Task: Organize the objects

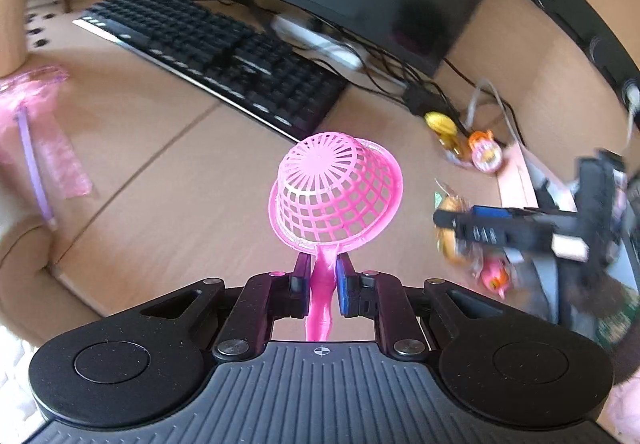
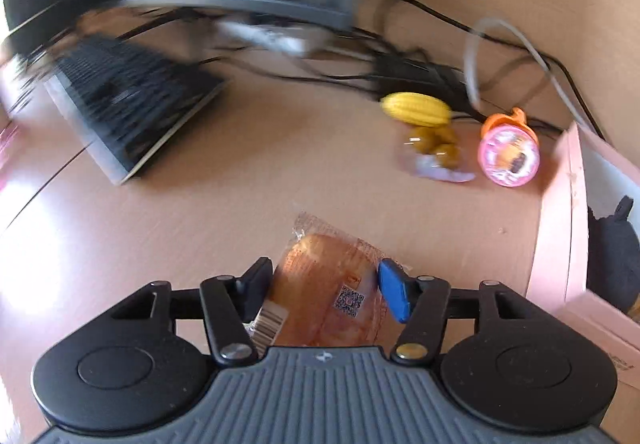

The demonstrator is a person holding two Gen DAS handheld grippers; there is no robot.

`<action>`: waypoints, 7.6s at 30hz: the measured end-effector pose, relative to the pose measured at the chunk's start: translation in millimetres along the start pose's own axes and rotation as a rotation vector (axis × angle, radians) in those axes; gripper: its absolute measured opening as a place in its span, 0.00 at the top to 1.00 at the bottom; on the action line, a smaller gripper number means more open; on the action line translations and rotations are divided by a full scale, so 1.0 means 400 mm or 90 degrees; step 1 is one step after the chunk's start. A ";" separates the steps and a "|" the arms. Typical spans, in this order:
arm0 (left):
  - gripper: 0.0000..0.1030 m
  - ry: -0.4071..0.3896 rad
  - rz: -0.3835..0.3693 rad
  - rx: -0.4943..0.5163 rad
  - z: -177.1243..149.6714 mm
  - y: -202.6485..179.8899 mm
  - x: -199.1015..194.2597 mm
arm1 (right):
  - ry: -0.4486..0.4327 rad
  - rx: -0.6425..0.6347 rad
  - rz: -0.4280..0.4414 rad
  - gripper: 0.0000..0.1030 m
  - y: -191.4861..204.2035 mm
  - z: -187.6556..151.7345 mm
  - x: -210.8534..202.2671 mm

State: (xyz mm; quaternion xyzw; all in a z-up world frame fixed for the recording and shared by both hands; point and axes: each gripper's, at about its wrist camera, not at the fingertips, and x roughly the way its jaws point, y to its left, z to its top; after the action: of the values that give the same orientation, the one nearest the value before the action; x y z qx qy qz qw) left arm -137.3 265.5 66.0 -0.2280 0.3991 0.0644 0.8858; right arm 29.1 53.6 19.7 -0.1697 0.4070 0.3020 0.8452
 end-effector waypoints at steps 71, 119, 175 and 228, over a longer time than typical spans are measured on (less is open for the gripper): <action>0.83 -0.013 -0.236 0.215 0.179 -0.964 0.465 | -0.094 0.208 -0.122 0.47 -0.486 -0.513 -0.518; 0.82 0.070 -0.141 0.238 -0.059 -0.567 0.249 | -0.141 0.193 -0.152 0.00 -0.507 -0.241 -0.296; 0.71 0.224 -0.263 0.760 -0.356 -0.721 0.265 | 0.034 0.290 -0.160 0.00 -0.486 -0.521 -0.256; 0.57 0.170 -0.156 0.460 -0.095 -0.513 0.305 | -0.058 0.264 -0.149 0.00 -0.455 -0.505 -0.270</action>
State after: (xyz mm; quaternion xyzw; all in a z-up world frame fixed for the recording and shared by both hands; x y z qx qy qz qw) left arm -20.2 57.9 26.5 0.0456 0.4776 -0.2159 0.8504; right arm -23.5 -232.5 -10.9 -0.0246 0.3990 0.1196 0.9088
